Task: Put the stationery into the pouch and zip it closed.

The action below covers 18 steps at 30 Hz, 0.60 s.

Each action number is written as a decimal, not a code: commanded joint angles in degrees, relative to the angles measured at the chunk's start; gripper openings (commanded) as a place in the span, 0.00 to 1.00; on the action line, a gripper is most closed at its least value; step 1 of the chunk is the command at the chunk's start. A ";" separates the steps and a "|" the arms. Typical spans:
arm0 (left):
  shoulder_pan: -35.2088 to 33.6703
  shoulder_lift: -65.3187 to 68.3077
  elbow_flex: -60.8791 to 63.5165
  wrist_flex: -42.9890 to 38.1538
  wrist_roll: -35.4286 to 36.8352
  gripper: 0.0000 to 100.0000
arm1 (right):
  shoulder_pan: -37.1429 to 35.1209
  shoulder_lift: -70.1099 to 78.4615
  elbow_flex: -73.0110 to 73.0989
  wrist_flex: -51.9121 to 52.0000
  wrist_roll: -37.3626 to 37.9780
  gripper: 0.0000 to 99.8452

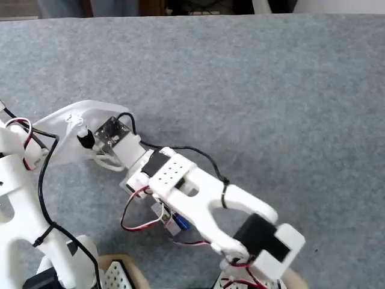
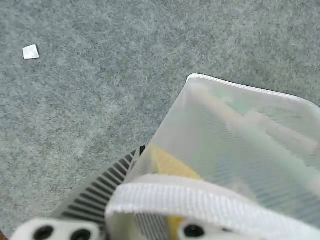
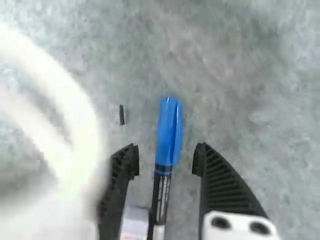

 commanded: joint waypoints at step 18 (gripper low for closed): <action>-2.68 2.20 -0.13 0.62 0.18 0.03 | 3.78 13.41 -10.24 -1.49 0.53 0.01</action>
